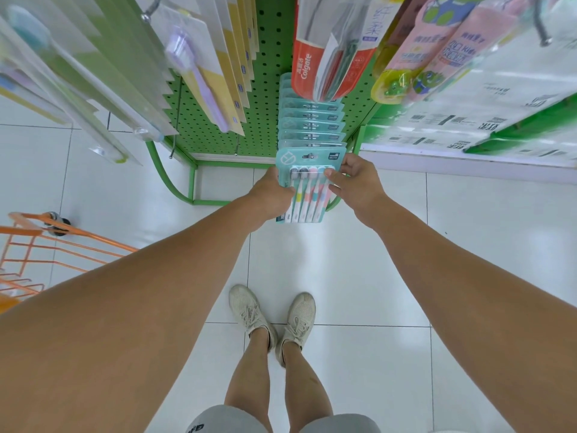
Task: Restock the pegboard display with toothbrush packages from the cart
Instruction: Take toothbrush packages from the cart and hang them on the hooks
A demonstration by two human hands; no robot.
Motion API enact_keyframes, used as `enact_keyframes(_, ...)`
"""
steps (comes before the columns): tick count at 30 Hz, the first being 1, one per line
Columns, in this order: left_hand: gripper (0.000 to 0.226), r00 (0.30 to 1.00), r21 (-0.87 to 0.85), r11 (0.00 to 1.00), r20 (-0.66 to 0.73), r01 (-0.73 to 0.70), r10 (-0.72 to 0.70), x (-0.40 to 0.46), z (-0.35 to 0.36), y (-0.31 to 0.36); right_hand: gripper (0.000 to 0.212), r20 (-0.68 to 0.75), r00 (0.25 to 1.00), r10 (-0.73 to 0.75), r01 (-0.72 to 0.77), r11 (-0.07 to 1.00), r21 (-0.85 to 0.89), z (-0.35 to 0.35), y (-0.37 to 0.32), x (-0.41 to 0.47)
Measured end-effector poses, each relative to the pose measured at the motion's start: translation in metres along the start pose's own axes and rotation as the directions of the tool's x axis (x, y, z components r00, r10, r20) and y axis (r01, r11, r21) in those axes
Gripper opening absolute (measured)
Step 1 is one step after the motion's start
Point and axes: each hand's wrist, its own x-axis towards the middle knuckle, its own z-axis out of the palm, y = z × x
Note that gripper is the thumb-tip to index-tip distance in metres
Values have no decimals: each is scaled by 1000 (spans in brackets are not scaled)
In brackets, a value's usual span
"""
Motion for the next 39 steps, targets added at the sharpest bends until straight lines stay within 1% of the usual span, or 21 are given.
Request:
enact_keyframes(2, 48, 1000, -2, 1000, 7, -7, 7, 1, 0, 1, 12, -44, 999, 9, -10, 999, -35, 1, 1, 2)
enact_keyframes(6, 57, 999, -7, 999, 3, -35, 35, 3, -3, 4, 15, -166, 986, 22, -37, 995, -91, 2, -2, 7)
enact_keyframes(9, 62, 999, 15, 999, 11, -42, 42, 0, -8, 3, 18, -270, 962, 32, -55, 995, -79, 3, -7, 14)
enact_keyframes(11, 59, 999, 7, 999, 9, -34, 34, -5, -12, 2, 21, -309, 950, 37, -64, 995, -77, 3, -12, 15)
enact_keyframes(13, 55, 999, -32, 999, -6, -39, 39, -14, -18, 0, 22, -309, 948, 71, -100, 992, -78, 3, -16, 12)
enact_keyframes(16, 47, 999, -126, 992, -44, -19, 13, -34, -33, -3, 25, -317, 932, 173, -203, 977, -65, 5, -22, -2)
enact_keyframes(18, 39, 997, -177, 984, -74, 10, -23, -53, -48, -4, 21, -311, 917, 250, -286, 955, -76, 10, -28, -21)
enact_keyframes(19, 31, 996, -212, 977, -81, 27, -45, -65, -57, -4, 20, -268, 921, 282, -313, 946, -82, 17, -34, -34)
enact_keyframes(21, 13, 994, -284, 958, -92, 35, -64, -94, -81, -6, 18, -114, 939, 324, -330, 943, -45, 43, -56, -67)
enact_keyframes(22, 13, 993, -318, 948, -102, 27, -62, -111, -94, -8, 12, -26, 945, 326, -327, 945, -27, 62, -71, -87)
enact_keyframes(24, 15, 986, -398, 917, -155, 0, -67, -144, -123, -17, 3, 162, 948, 273, -267, 962, -55, 103, -102, -127)
enact_keyframes(26, 15, 969, -491, 869, -235, -52, -75, -177, -155, -34, 9, 305, 932, 193, -168, 980, -107, 149, -131, -160)
enact_keyframes(27, 17, 954, -530, 843, -288, -90, -79, -193, -172, -45, 8, 357, 921, 156, -119, 985, -124, 172, -144, -172)
enact_keyframes(29, 19, 911, -572, 810, -390, -129, -131, -224, -205, -74, 7, 452, 886, 101, -30, 986, -162, 221, -167, -197)
enact_keyframes(31, 20, 864, -610, 779, -463, -146, -200, -247, -229, -106, 10, 540, 839, 65, 67, 973, -221, 264, -183, -218)
enact_keyframes(33, 16, 798, -629, 763, -533, -152, -280, -262, -246, -140, 12, 623, 780, 49, 169, 943, -286, 303, -187, -233)
enact_keyframes(35, 8, 721, -606, 788, -594, -108, -358, -272, -253, -176, 7, 694, 720, 29, 296, 891, -344, 341, -181, -239)
enact_keyframes(37, 3, 658, -578, 816, -621, -17, -426, -279, -256, -210, 14, 746, 666, 27, 422, 811, -406, 376, -170, -241)
enact_keyframes(38, 4, 637, -574, 818, -620, 29, -458, -283, -256, -226, 20, 768, 637, 60, 449, 781, -434, 392, -163, -240)
enact_keyframes(39, 7, 628, -580, 811, -607, 69, -487, -285, -255, -241, 25, 782, 613, 113, 444, 769, -459, 406, -156, -241)
